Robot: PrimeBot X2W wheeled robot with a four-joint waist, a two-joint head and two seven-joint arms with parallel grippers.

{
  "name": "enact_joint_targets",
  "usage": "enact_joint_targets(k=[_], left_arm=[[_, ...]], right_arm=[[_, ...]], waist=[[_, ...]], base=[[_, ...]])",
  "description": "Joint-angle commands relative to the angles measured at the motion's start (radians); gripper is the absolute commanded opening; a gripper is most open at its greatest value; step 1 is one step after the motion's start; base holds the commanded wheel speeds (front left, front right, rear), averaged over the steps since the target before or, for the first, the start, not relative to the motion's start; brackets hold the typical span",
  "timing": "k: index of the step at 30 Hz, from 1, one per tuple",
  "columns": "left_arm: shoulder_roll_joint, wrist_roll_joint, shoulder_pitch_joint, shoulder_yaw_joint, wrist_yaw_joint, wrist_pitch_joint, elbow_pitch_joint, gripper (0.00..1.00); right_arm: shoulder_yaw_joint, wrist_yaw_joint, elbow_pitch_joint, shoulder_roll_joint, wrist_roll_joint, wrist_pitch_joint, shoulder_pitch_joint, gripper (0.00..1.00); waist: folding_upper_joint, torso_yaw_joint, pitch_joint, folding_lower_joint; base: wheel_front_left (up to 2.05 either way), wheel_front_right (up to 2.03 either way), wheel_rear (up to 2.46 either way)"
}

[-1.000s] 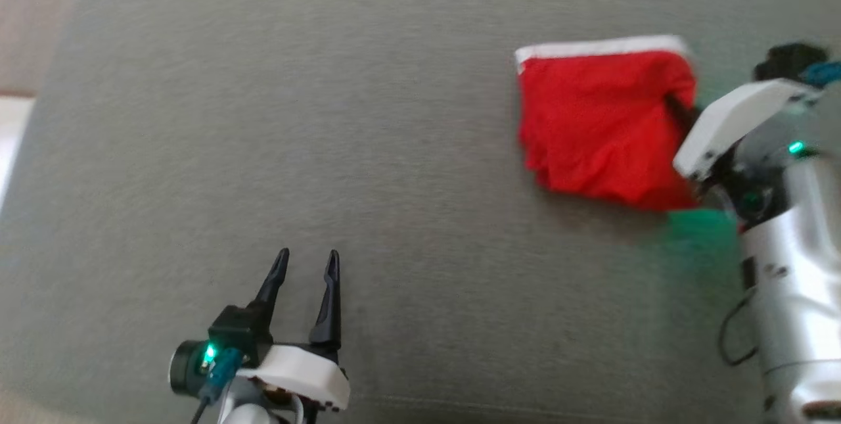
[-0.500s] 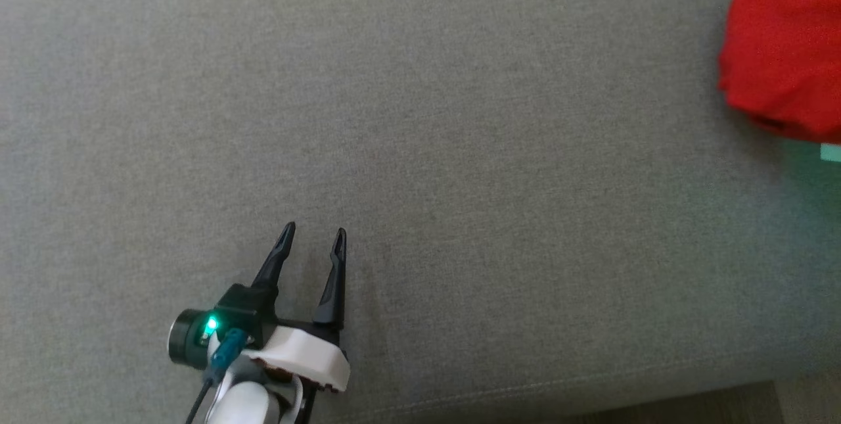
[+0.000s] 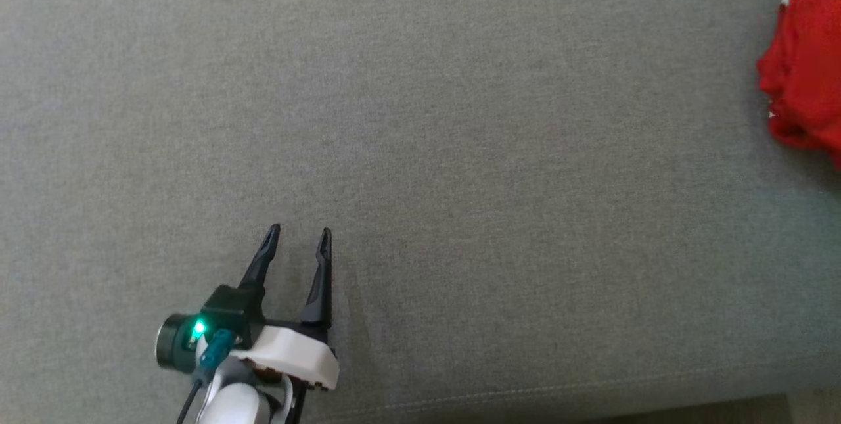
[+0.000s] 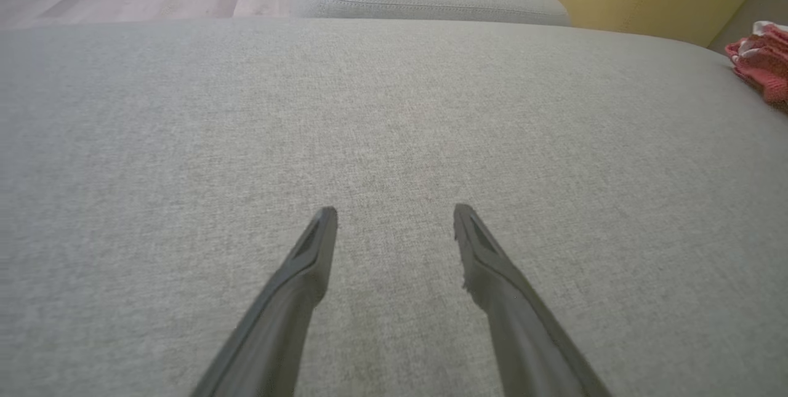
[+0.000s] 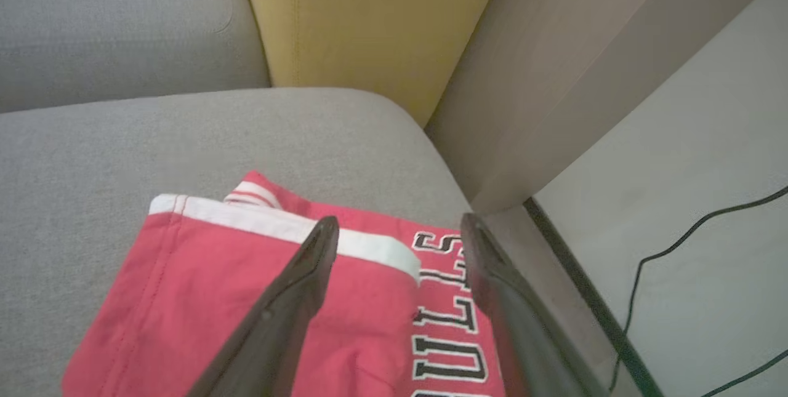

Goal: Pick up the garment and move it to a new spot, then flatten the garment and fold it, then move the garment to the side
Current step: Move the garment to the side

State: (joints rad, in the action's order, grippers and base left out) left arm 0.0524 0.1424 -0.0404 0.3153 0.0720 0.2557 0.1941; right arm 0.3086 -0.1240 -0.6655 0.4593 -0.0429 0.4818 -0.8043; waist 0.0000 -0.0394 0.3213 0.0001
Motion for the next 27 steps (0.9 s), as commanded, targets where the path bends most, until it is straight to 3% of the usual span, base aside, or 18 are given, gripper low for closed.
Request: enact_joint_targets(k=[1, 5, 13, 20, 22, 27], left_arm=[[-0.002, 0.0, 0.01, -0.03, 0.007, 0.006, -0.036, 1.0], [-0.002, 0.011, 0.019, -0.032, 0.016, 0.006, -0.047, 1.0], [-0.002, 0.054, 0.067, -0.057, 0.056, 0.006, -0.07, 1.0], [-0.002, 0.043, 0.105, -0.088, 0.075, 0.006, -0.075, 1.0], [-0.002, 0.04, 0.111, -0.092, 0.074, 0.006, -0.072, 1.0], [-0.002, 0.02, 0.134, -0.107, 0.062, 0.006, -0.052, 1.0]], right_arm=[[-0.014, -0.007, 0.06, 0.041, -0.015, -0.023, -0.001, 1.0], [-0.059, -0.007, 0.131, 0.026, -0.015, -0.08, 0.035, 1.0], [-0.215, -0.007, 0.37, -0.054, 0.112, -0.197, 0.218, 1.0], [-0.253, -0.007, 0.572, -0.192, 0.144, -0.29, 0.471, 1.0], [-0.255, -0.007, 0.591, -0.217, 0.14, -0.311, 0.511, 1.0], [-0.268, -0.007, 0.637, -0.347, 0.128, -0.416, 0.7, 1.0]], waist=[[0.0, -0.005, -0.019, -0.0001], [0.0, -0.011, -0.064, -0.0001], [0.0, -0.007, -0.184, -0.0001], [0.0, 0.043, -0.264, -0.0001], [0.0, 0.052, -0.273, -0.0001], [0.0, 0.085, -0.314, -0.0001]], base=[[0.0, 0.0, 0.0], [0.0, 0.0, 0.0], [0.0, 0.0, 0.0], [0.0, 0.0, 0.0], [0.0, 0.0, 0.0], [0.0, 0.0, 0.0]])
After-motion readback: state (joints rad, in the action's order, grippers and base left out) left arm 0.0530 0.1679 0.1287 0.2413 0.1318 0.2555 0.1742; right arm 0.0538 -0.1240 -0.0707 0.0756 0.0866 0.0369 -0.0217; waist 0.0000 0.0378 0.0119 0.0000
